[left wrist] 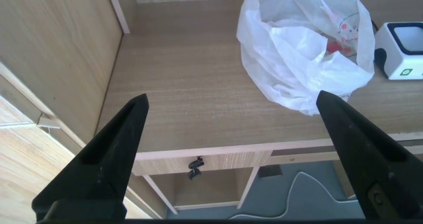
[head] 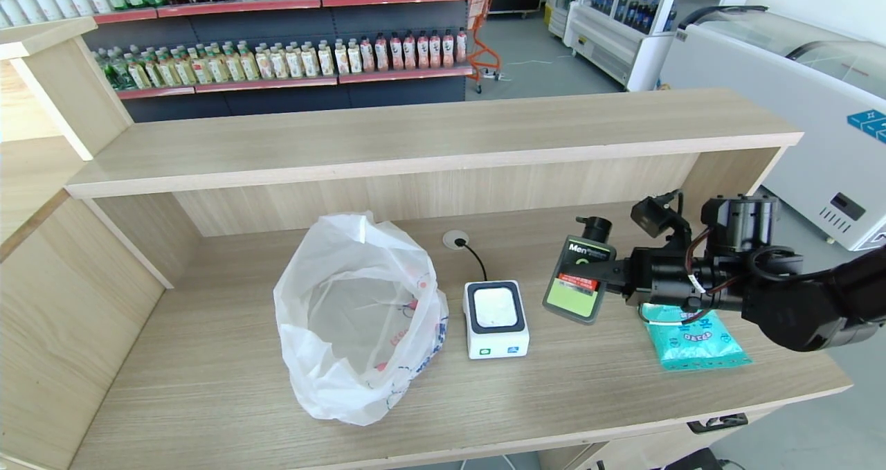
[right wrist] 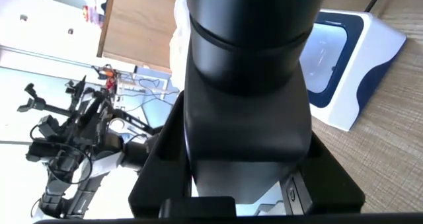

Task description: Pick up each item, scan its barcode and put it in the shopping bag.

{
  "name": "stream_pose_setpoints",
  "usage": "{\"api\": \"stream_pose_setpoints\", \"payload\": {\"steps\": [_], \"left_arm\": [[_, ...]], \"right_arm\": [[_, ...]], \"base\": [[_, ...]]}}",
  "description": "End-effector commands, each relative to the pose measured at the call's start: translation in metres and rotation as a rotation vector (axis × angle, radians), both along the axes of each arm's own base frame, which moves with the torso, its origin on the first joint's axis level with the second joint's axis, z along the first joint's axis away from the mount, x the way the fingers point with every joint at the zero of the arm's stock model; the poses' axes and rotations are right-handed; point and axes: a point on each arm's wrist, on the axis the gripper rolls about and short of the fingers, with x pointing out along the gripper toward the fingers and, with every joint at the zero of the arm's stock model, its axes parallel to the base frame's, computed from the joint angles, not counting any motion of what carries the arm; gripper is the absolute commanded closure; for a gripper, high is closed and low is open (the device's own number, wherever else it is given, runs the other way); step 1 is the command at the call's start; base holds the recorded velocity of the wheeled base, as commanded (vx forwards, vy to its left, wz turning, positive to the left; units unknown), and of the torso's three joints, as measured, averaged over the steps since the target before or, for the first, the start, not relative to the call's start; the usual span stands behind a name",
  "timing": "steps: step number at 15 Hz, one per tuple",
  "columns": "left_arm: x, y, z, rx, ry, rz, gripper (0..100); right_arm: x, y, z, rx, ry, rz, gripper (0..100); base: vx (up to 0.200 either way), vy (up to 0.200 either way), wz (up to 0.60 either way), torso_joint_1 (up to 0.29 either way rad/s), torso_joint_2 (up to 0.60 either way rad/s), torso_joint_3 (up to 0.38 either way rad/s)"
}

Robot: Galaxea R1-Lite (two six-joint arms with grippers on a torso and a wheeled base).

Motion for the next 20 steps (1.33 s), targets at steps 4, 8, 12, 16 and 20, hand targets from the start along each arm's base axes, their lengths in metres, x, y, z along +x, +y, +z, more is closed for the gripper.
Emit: {"api": "stream_pose_setpoints", "payload": {"steps": [4, 8, 12, 16, 20], "left_arm": [[0.000, 0.000, 0.000, 0.000, 0.001, 0.001, 0], [0.000, 0.000, 0.000, 0.000, 0.002, 0.001, 0], [0.000, 0.000, 0.000, 0.000, 0.001, 0.001, 0], [0.000, 0.000, 0.000, 0.000, 0.001, 0.001, 0], [0.000, 0.000, 0.000, 0.000, 0.002, 0.001, 0]], "right_arm": [[0.007, 0.006, -0.007, -0.003, 0.011, 0.016, 100], [0.007, 0.009, -0.001, -0.003, -0.019, 0.022, 100], [-0.031, 0.001, 0.054, -0.027, -0.301, 0.030, 100], [-0.132, 0.017, 0.126, -0.039, -0.582, 0.121, 100], [-0.144, 0.048, 0.139, -0.353, -0.650, -0.237, 100]], "base": [[0.000, 0.000, 0.00, 0.000, 0.00, 0.000], [0.000, 0.000, 0.00, 0.000, 0.00, 0.000], [0.000, 0.000, 0.00, 0.000, 0.00, 0.000], [0.000, 0.000, 0.00, 0.000, 0.00, 0.000], [0.000, 0.000, 0.00, 0.000, 0.00, 0.000]]}}
